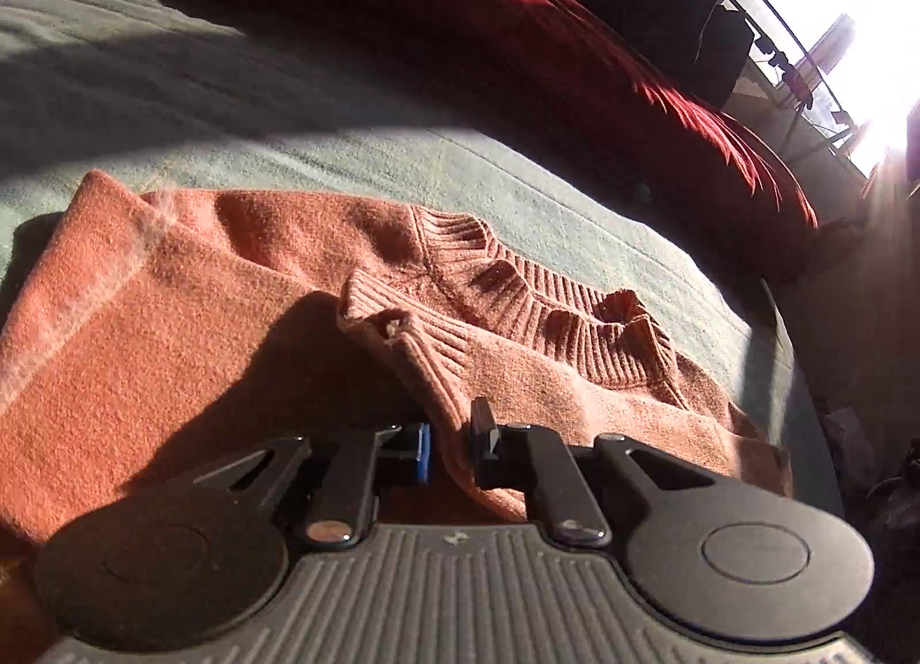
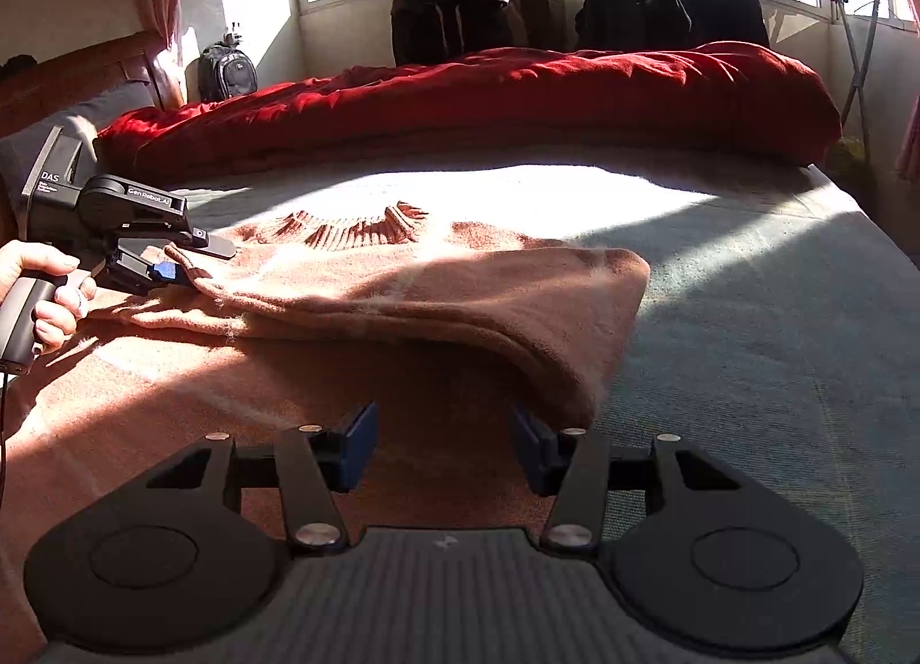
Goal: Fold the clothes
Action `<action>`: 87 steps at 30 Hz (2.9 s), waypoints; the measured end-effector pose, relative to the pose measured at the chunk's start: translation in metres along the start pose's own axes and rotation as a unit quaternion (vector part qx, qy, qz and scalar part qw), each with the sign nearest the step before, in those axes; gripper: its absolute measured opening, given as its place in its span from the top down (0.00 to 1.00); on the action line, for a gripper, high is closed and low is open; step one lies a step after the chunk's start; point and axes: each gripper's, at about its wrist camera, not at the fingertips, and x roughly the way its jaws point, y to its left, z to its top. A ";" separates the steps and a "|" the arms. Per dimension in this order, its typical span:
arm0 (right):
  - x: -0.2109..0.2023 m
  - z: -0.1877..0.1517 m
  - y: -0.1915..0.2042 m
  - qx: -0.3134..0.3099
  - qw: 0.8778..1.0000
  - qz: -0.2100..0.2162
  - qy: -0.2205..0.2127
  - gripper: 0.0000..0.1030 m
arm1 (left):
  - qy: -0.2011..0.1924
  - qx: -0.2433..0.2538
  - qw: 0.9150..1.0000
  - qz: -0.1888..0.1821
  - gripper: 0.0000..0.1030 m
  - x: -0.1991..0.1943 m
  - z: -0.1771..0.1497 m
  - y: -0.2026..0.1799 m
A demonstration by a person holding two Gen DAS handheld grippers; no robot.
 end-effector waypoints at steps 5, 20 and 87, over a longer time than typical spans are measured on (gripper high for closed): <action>-0.001 0.001 -0.016 0.006 0.999 -0.049 -0.002 0.48 | -0.026 0.046 0.998 0.021 0.91 -0.020 0.000 -0.003; 0.028 0.046 -0.014 -0.015 0.998 -0.063 -0.005 0.77 | -0.007 0.059 0.998 0.028 0.85 -0.017 -0.008 0.015; 0.105 0.094 -0.077 0.045 0.983 0.037 0.172 0.78 | 0.197 0.371 0.902 -0.105 0.60 0.016 -0.060 -0.156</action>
